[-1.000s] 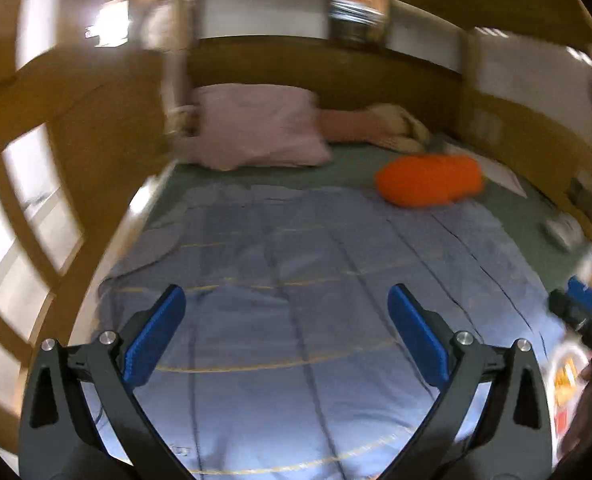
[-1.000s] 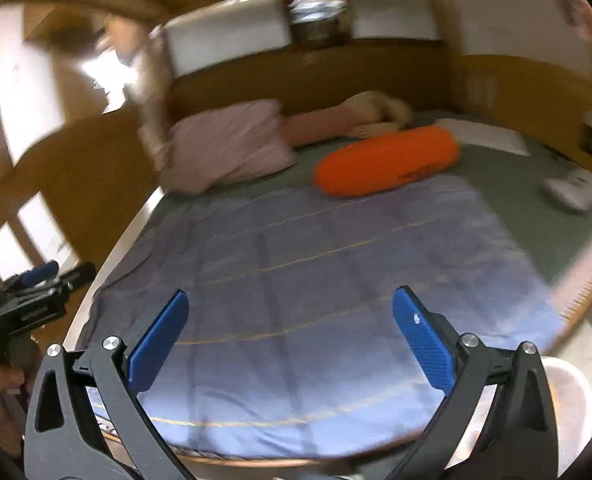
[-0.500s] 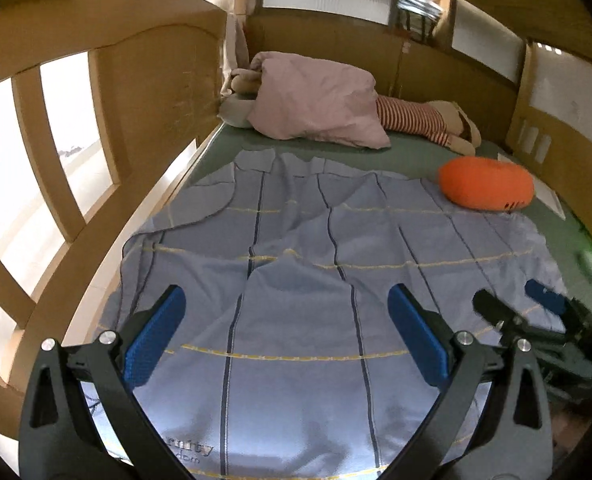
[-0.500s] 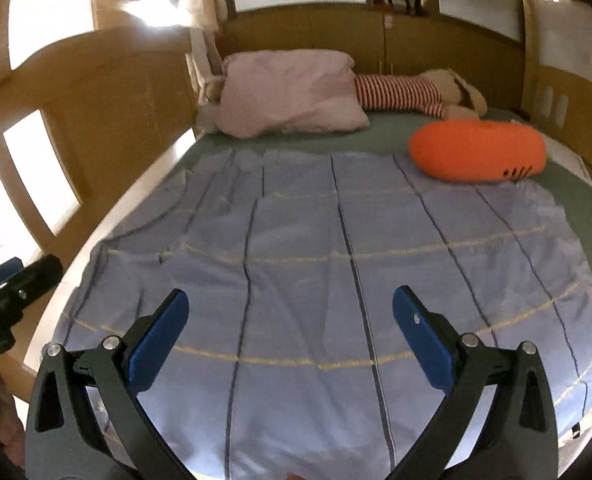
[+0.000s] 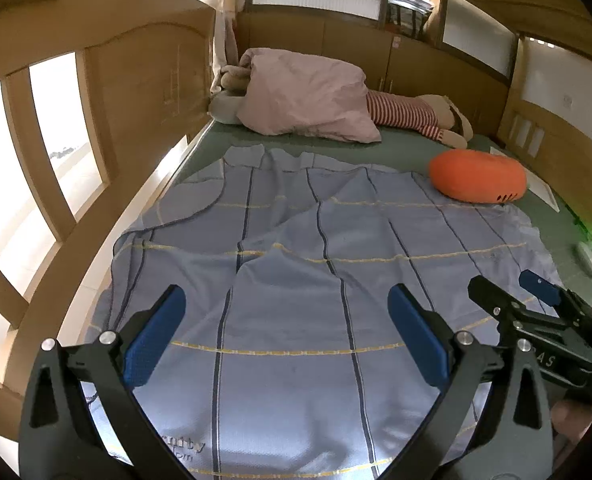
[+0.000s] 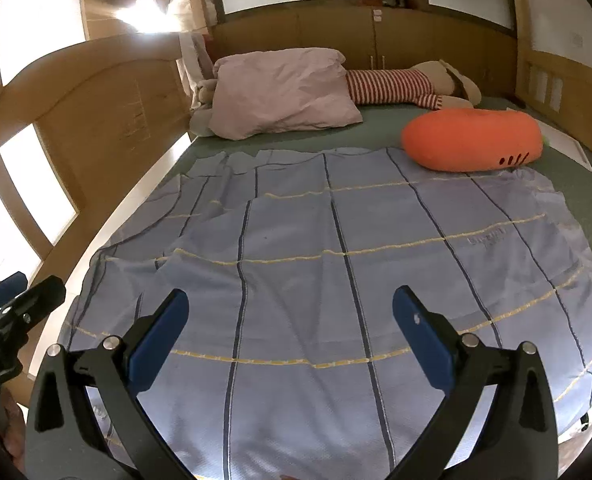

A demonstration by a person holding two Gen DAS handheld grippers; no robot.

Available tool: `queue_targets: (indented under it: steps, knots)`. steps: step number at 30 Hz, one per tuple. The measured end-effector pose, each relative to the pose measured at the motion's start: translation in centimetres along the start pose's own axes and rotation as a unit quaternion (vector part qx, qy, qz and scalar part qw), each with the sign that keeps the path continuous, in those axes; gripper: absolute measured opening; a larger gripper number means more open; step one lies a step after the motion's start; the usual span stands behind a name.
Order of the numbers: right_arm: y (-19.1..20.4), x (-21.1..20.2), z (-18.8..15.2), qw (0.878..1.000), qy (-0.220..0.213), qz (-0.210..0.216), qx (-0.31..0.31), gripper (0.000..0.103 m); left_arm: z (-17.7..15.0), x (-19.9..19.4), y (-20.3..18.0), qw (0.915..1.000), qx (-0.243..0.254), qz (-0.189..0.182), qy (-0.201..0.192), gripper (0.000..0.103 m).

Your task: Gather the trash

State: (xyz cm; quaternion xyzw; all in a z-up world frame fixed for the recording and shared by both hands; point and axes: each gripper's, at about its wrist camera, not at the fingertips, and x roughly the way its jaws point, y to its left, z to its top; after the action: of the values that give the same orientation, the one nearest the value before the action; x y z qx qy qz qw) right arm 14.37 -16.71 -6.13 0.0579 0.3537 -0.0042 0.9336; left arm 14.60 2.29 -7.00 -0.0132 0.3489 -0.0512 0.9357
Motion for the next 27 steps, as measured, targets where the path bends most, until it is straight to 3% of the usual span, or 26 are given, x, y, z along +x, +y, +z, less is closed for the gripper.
queue_targets:
  steps: [13,27]
  knots:
    - [0.17,0.06,-0.05,1.0,-0.006,-0.002,-0.001,0.1,-0.25,0.57,-0.25,0.9998,-0.002,-0.009,0.02,0.1]
    - [0.21,0.25,-0.08,1.0,-0.005,-0.002,0.0,0.1,-0.39,0.74,-0.28,1.0,-0.004,0.001,0.009,0.1]
